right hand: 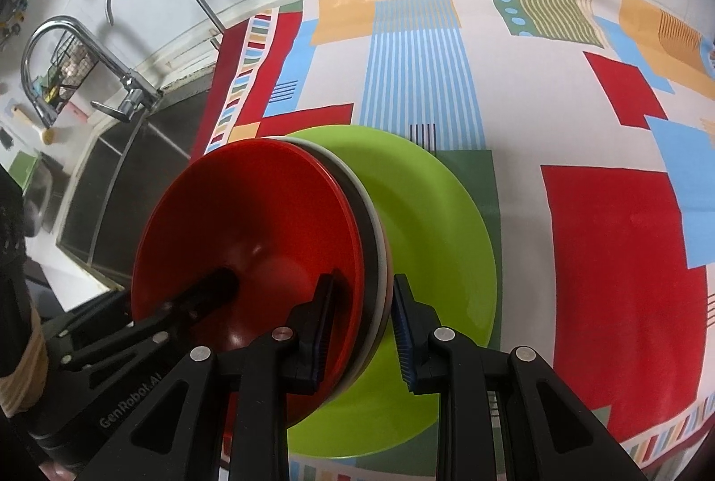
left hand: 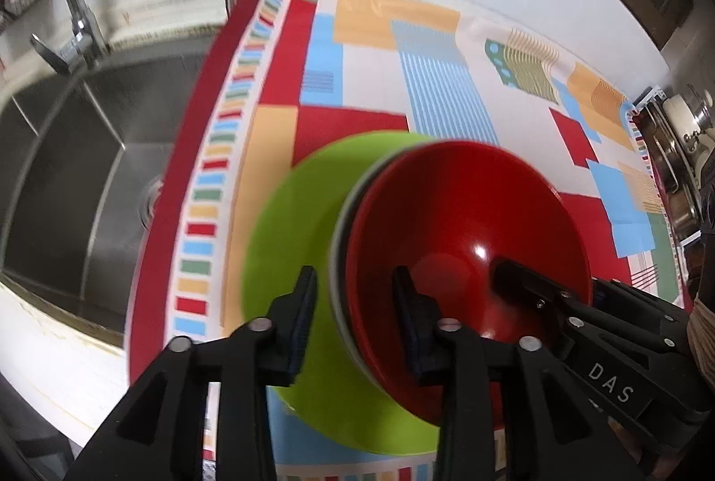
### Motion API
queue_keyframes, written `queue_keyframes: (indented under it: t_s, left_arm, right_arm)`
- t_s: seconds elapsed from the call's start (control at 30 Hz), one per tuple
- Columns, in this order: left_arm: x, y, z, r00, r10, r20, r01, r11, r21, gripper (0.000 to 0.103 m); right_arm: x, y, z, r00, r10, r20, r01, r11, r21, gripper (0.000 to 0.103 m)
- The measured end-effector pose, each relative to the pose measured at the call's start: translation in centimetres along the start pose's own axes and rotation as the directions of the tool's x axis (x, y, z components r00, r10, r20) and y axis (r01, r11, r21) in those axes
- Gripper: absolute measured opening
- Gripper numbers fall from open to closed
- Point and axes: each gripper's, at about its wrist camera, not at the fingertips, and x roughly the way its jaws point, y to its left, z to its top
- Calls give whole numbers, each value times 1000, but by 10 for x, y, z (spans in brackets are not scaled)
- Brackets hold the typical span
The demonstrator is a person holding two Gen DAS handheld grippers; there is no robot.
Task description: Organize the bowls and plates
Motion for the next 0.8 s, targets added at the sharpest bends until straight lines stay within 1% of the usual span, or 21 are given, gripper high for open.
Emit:
queue_keyframes:
  t_s: [0.07,0.13,0.17,0.2,0.23,0.3,0.4,0.43,0.5,0.57,0.67,0.73,0.8]
  left_arm:
    - [-10,0,0,999,9,36,-9,1000,10,47]
    - [-23,-1,-2,997,14,77,-16,999,28,52]
    - [-30,-2,-3,995,11,97,-14,999,34,58]
    - [-37,-3,-5,993,6,121,-11,999,39,62]
    - [-44,-4,-7,989,3,147,-9,999,42,64]
    - [-59,-6,-15,979,5,206,-16,999,48,77]
    - [-76,-11,-30,962,25,273,-39,998,45,86]
    - [-80,-12,-35,957,30,289,-45,998,45,87]
    - [-88,-15,-48,945,57,323,-77,996,50,90]
    - [-93,-20,-60,935,77,346,-107,992,70,94]
    - [-102,-27,-80,923,100,371,-146,985,96,96]
    - [-107,-32,-93,919,115,377,-163,982,98,98]
    - [-111,-37,-108,918,124,377,-171,981,93,98]
  right_arm:
    - [-4,0,-1,1000,3,23,-3,1000,1,31]
    - [-15,2,-2,998,11,60,-11,1000,-4,39]
    - [-22,4,-3,996,9,84,-8,1000,-10,41]
    - [-33,6,-4,993,-5,122,7,1000,-19,46]
    - [-41,7,-6,989,-16,149,19,1000,-23,53]
    - [-58,7,-11,977,-42,210,46,999,-18,61]
    - [-85,3,-26,949,-86,303,88,996,9,71]
    - [-91,2,-32,941,-101,323,101,995,17,75]
    - [-101,-1,-42,928,-121,353,120,992,27,79]
    - [-110,-4,-56,912,-136,386,134,990,33,80]
    - [-120,-9,-76,894,-162,419,162,986,35,84]
    - [-128,-12,-91,879,-186,440,193,981,29,85]
    - [-134,-14,-103,872,-199,447,211,977,23,86]
